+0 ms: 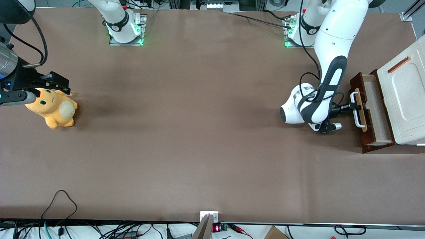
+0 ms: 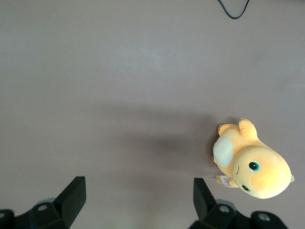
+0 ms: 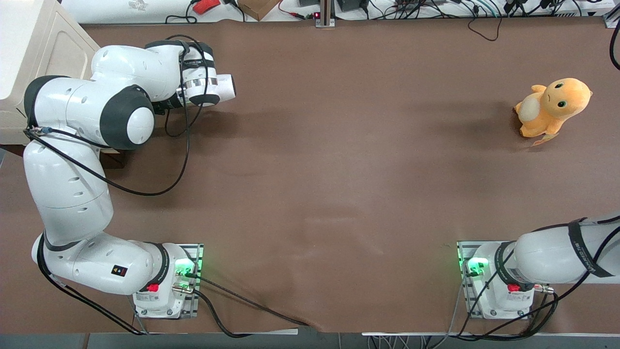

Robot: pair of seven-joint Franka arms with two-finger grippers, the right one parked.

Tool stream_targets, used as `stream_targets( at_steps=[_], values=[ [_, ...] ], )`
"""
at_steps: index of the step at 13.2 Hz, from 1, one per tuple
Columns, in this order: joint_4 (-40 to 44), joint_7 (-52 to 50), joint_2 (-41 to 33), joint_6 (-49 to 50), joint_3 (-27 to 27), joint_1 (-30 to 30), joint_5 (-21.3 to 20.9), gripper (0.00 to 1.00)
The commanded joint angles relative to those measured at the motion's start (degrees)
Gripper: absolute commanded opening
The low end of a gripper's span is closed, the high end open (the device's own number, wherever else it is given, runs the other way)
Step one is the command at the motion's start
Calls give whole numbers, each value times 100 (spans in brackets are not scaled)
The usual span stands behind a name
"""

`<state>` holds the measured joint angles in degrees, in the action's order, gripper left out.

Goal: Open lower drawer with left arm only
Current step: 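Pull the handle with the left gripper to slide the drawer out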

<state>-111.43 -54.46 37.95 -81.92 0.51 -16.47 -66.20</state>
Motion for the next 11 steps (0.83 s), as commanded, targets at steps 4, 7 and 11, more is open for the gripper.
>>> stream_targets(
  at_steps=[4,7,11],
  values=[
    [16,-74,-86,528,-165,-278,661,19],
    [103,-74,-77,563,-174,-278,740,19],
    [130,-74,-60,555,-174,-287,775,28]
  ],
)
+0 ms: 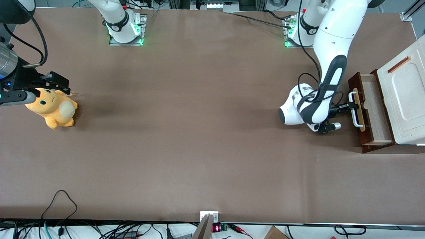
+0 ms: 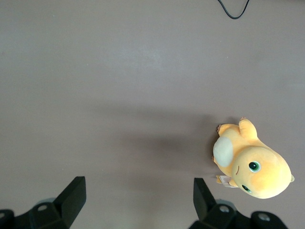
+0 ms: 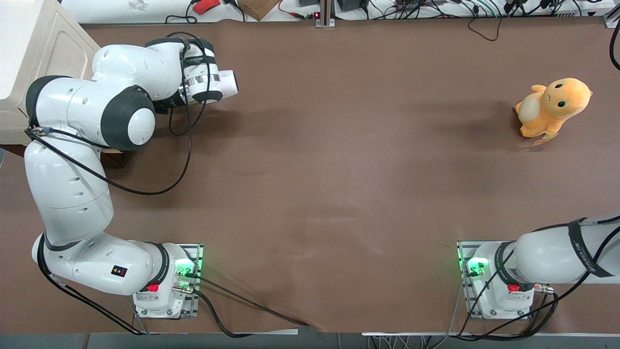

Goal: Open lower drawer with left arm only
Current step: 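Pull the handle with the left gripper to slide the drawer out, then open the left gripper and back it away from the handle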

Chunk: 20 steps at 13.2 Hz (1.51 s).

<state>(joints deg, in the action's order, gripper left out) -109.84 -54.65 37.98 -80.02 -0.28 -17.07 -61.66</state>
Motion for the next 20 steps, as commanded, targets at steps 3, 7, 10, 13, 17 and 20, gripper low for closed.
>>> stream_targets(
  at_steps=[3,7,10,13,17,20],
  values=[
    [-37,-46,-62,364,-95,-218,321,58],
    [-37,-2,-62,373,-95,-218,321,100],
    [-28,16,-80,364,-95,-227,321,100],
    [76,155,-124,356,-95,-218,347,100],
    [936,1954,-386,347,-42,-166,997,100],
    [1377,2975,-633,303,19,9,1418,100]
  ],
)
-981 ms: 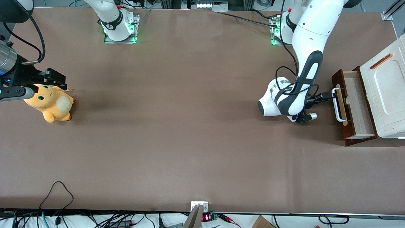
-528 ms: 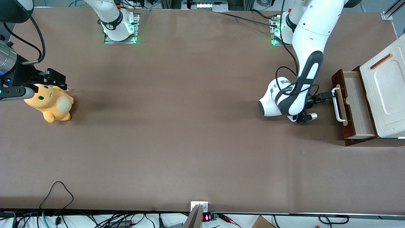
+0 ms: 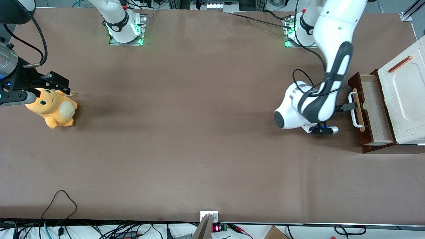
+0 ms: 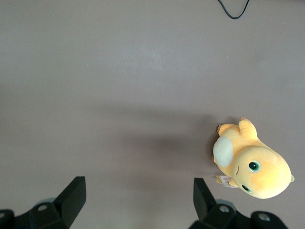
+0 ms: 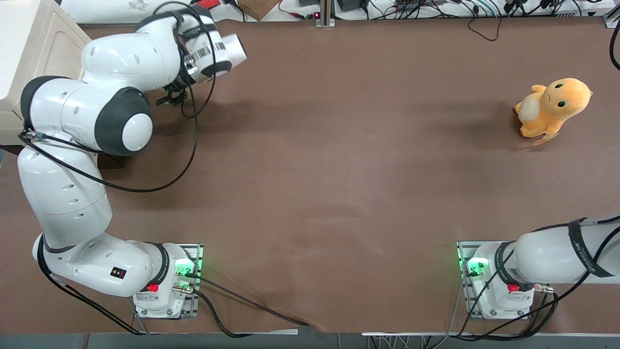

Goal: Open lower drawer with left arm only
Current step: 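Open the left gripper and back it away from the handle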

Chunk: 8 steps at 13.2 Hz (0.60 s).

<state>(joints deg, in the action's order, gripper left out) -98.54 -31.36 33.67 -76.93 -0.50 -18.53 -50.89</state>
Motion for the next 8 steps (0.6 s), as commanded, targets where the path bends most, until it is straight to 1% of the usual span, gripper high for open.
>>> stream_targets(
  at_steps=[1,5,6,8],
  values=[
    [369,883,-290,-15,41,278,500,100],
    [809,2017,-774,-322,50,727,1308,100],
    [949,2194,-862,-331,50,815,1501,100],
    [1030,2318,-1125,-375,68,1008,2019,100]
  ],
)
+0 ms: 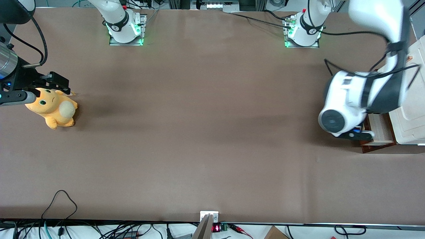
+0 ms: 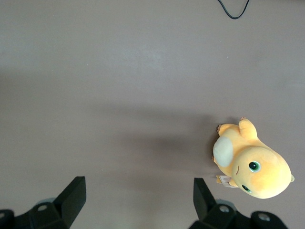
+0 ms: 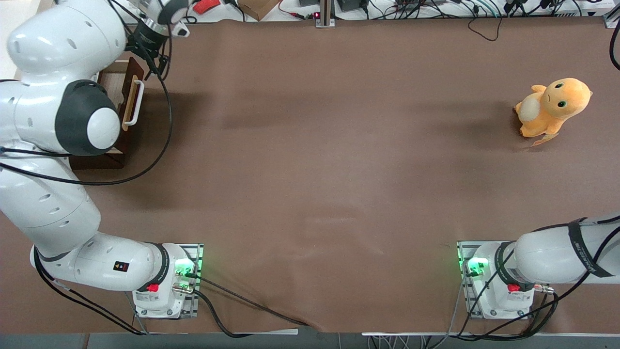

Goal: Open lower drawer with left arm only

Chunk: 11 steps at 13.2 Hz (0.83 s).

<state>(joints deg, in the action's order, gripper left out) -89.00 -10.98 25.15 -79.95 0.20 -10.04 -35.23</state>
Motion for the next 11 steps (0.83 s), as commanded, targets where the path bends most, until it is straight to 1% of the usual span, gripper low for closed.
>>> stream_targets(
  at_steps=[1,3,6,7,9,11],
  values=[
    [146,307,-413,-151,-3,230,760,100],
    [321,307,-660,-179,-3,345,1384,100],
    [612,290,-1011,-319,6,844,2841,100],
    [621,272,-1117,-319,6,898,3020,100],
    [639,299,-1293,-520,-3,908,3127,100],
    [761,272,-1434,-679,67,968,3556,100]
  ],
)
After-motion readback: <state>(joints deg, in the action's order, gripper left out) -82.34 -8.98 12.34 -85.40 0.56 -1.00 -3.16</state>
